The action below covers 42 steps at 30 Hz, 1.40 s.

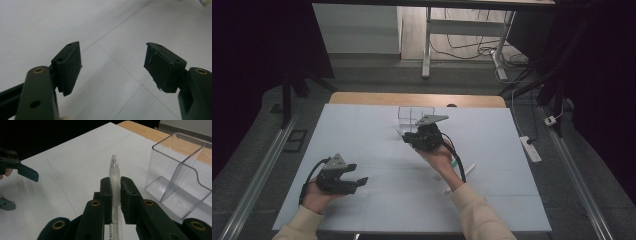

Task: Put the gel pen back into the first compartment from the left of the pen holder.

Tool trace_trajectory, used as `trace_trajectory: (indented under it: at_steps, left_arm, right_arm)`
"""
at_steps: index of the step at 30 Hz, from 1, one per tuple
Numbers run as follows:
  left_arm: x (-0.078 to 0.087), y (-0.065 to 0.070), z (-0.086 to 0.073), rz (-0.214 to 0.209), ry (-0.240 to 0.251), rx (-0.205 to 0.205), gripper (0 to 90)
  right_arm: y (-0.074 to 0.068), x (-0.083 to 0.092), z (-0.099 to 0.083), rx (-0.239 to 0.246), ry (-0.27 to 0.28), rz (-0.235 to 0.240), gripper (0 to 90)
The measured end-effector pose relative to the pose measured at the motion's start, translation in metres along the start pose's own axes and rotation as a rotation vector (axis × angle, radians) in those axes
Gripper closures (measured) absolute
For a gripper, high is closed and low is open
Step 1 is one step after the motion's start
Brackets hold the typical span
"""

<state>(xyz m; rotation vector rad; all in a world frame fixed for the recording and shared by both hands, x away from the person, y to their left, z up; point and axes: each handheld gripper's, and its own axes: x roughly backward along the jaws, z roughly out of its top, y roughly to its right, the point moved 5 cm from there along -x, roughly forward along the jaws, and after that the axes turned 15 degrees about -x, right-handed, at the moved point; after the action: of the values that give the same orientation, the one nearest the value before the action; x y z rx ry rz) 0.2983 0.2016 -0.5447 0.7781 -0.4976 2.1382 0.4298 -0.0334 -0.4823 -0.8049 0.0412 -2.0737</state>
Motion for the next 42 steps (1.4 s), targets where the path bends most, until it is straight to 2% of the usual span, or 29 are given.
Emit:
trace_trajectory:
  at_steps: [17, 32, 42]
  left_arm:
    - [0.0, 0.0, 0.0, 0.002, -0.001, 0.001, 29.6]
    - [0.001, 0.0, 0.0, 0.002, 0.002, 0.002, 29.6]
    - [0.001, -0.001, -0.001, 0.001, 0.003, 0.004, 29.5]
  right_arm:
    - [-0.004, 0.015, 0.02, 0.004, 0.064, 0.013, 79.5]
    - [-0.007, 0.024, 0.041, 0.016, 0.114, 0.006, 79.5]
    - [-0.003, 0.027, 0.056, 0.007, 0.159, -0.003, 79.5]
